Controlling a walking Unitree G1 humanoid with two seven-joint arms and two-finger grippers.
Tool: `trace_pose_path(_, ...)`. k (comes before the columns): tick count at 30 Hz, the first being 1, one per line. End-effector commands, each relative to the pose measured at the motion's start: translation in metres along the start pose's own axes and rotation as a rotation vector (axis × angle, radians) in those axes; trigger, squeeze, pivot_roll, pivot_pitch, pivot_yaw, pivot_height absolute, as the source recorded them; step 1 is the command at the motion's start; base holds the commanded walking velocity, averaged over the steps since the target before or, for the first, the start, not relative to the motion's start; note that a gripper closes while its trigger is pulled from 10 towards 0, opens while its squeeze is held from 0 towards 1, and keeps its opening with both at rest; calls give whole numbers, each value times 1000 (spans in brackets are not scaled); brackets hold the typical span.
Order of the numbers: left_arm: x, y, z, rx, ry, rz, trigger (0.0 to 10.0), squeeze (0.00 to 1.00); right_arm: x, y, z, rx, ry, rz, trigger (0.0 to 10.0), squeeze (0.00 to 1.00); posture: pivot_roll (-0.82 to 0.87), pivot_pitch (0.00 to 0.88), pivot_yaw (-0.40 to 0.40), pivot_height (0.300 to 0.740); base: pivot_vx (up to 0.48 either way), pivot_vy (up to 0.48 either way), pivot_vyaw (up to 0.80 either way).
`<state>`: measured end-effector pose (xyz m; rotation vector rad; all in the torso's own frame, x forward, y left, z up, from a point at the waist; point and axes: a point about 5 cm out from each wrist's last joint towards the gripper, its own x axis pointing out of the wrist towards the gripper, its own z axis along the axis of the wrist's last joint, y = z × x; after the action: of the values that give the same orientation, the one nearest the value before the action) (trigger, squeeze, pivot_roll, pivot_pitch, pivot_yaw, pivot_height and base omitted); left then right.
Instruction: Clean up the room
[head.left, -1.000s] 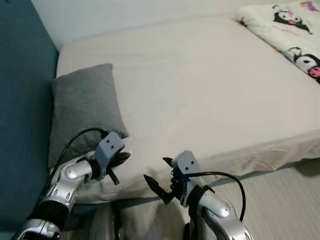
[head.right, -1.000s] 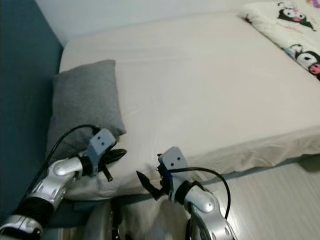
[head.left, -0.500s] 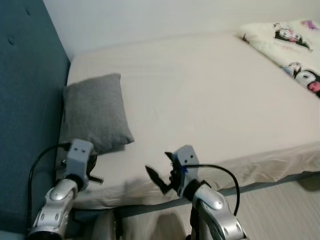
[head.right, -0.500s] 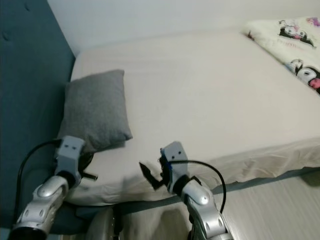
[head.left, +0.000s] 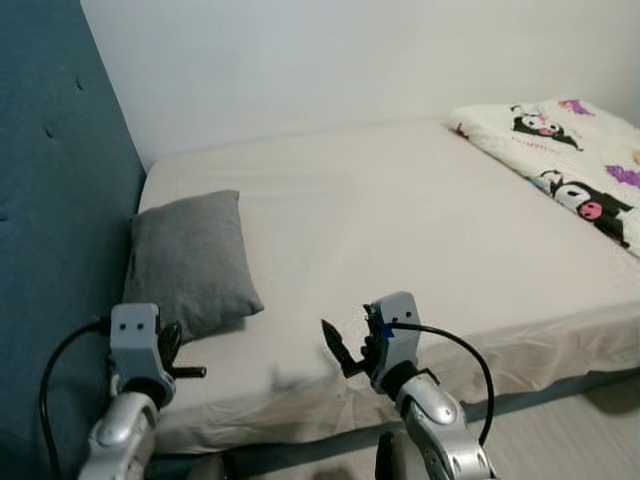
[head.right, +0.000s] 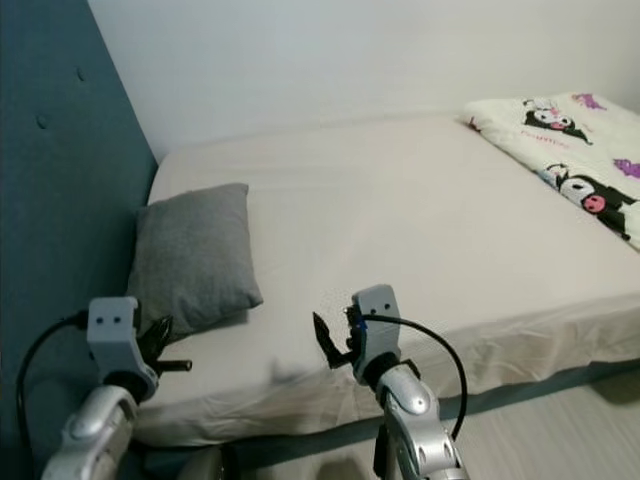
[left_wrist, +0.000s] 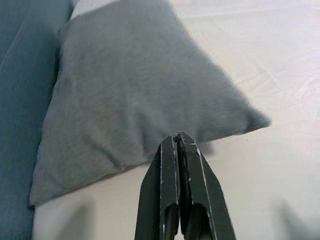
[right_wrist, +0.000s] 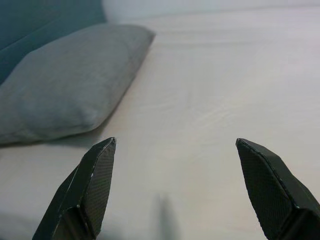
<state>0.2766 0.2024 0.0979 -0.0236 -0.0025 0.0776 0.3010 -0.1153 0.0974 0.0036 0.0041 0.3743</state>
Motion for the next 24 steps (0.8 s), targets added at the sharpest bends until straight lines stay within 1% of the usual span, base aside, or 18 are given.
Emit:
trace_pose_path(1, 1, -10, 4, 15, -31, -8, 10000, 0, -2, -3, -7, 2, 14, -39, 10000, 0, 45, 96, -8, 582, 0, 0, 0)
trace_pose_path(2, 1, -10, 4, 15, -31, -8, 10000, 0, -2, -3, -7, 2, 14, -39, 10000, 0, 45, 96, -8, 582, 0, 0, 0)
trace_pose_path(4, 6, -22, 9, 8, -49, -18, 10000, 0, -1, -5, -10, 2, 14, -57, 10000, 0, 46, 95, -8, 582, 0, 0, 0)
trace_pose_path(5, 9, -26, 9, 8, -45, -23, 10000, 0, -1, -5, -11, 0, 15, -57, 10000, 0, 46, 94, -7, 582, 0, 0, 0)
trace_pose_path(6, 9, -26, 9, 8, -45, -23, 10000, 0, -1, -5, -11, 0, 15, -57, 10000, 0, 46, 94, -7, 582, 0, 0, 0)
trace_pose_path(8, 11, -33, 8, 13, -34, -54, 10000, 0, -2, -4, -14, -5, 18, -54, 10000, 0, 44, 92, -2, 582, 0, 0, 0)
trace_pose_path(10, 11, -37, 5, 19, -14, -62, 10000, 0, -2, -4, -16, -9, 15, -57, 10000, 0, 45, 91, 0, 582, 0, 0, 0)
trace_pose_path(11, 12, -40, 1, 41, 5, -70, 10000, 0, -2, -4, -16, -3, 12, -62, 10000, 0, 42, 92, 2, 582, 0, 0, 0)
trace_pose_path(12, 13, -45, -3, 84, 16, -99, 10000, 0, -2, -5, -16, 6, 3, -67, 10000, 0, 40, 94, 5, 582, 0, 0, 0)
trace_pose_path(13, 13, -45, -3, 84, 16, -99, 10000, 0, -2, -5, -16, 6, 3, -67, 10000, 0, 40, 94, 5, 582, 0, 0, 0)
trace_pose_path(14, 13, -48, -6, 129, 20, -124, 10000, 0, -2, -5, -15, 10, -2, -70, 10000, 0, 38, 95, 7, 582, 0, 0, 0)
trace_pose_path(15, 13, -50, -8, 154, 26, -137, 10000, 0, -2, -6, -15, 10, -6, -73, 10000, 0, 36, 95, 8, 582, 0, 0, 0)
trace_pose_path(22, 14, -53, -9, 104, 45, -157, 10000, 0, -1, -7, -14, 9, -15, -73, 10000, 0, 27, 100, 18, 582, 0, 0, 0)
trace_pose_path(23, 13, -53, -10, 100, 48, -156, 10000, 0, -1, -7, -15, 7, -9, -72, 10000, 0, 28, 97, 18, 582, 0, 0, 0)
trace_pose_path(24, 10, -50, -13, 104, 64, -132, 10000, 0, -1, -8, -17, 10, 5, -65, 10000, 0, 28, 96, 16, 582, 0, 0, 0)
